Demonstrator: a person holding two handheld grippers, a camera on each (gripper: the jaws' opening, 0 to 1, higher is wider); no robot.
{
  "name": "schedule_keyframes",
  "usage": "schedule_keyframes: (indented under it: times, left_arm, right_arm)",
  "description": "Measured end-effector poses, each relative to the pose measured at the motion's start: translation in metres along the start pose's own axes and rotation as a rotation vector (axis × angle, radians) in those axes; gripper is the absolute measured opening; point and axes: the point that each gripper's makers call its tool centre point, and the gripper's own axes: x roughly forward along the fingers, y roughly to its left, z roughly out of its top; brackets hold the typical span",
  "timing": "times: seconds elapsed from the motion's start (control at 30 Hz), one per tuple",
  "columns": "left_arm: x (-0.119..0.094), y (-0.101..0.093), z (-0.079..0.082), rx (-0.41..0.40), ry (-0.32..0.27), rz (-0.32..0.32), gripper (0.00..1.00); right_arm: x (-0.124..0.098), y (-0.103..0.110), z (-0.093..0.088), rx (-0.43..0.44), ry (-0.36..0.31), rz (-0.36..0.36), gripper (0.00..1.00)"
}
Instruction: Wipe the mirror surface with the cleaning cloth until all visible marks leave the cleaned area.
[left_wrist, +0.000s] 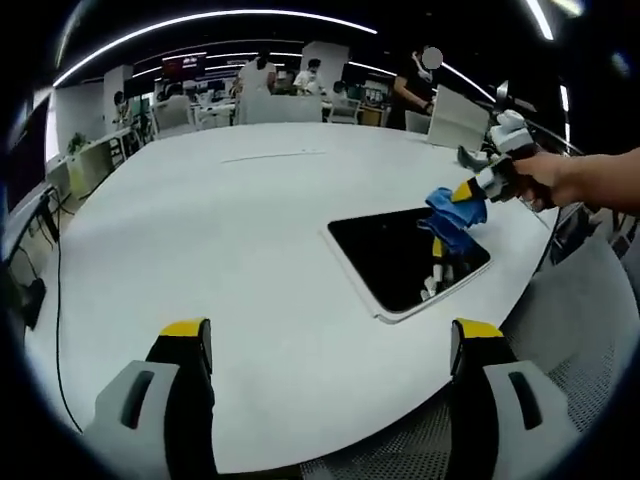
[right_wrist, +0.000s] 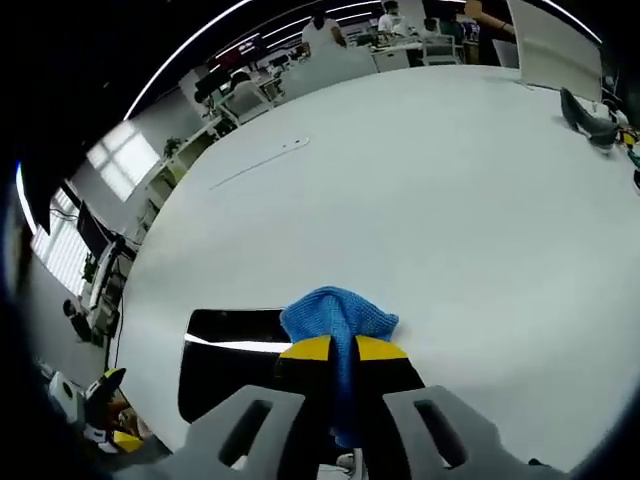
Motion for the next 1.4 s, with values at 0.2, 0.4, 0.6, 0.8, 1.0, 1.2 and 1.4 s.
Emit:
schedule_keyframes:
  times: [0.2,0.4,0.6,0.8,1.0,1.2,1.4]
  left_arm:
    - [0.0,0.0,-0.001,0.006,0.005,0.002,0.97]
    - [0.0,0.002,-0.001,-0.003,0.0,0.007,0.96]
    - [0.001,0.0,-0.001,0.004,0.006,-0.001,0.96]
    - [0.001,0.001,-0.003,-0.007,0.012,0.003,0.96]
    - [0.001,0.002,-0.002,-0.009,0.008,0.005,0.96]
    - [0.001,0.002,-0.004,-0.007,0.016,0.007,0.96]
    - [0.002,-0.001,-0.004,-0.005,0.016,-0.004,0.96]
  right_arm:
    - [0.017,-0.002,-0.008,-0.04,0.014,-0.055,0.03]
    - [0.018,0.001,-0.01,-0.085,0.001,-0.063,0.03]
    - [0.014,0.002,-0.008,-0.114,0.004,-0.046,0.06]
    - [0.017,0.004,-0.011,-0.143,0.015,-0.053,0.05]
    - [0.02,0.01,-0.01,-0.116,0.023,-0.071,0.03]
    - [0.024,0.022,-0.012,-0.121,0.027,-0.059,0.03]
    - [0.03,0.027,-0.01,-0.103,0.016,-0.07,0.03]
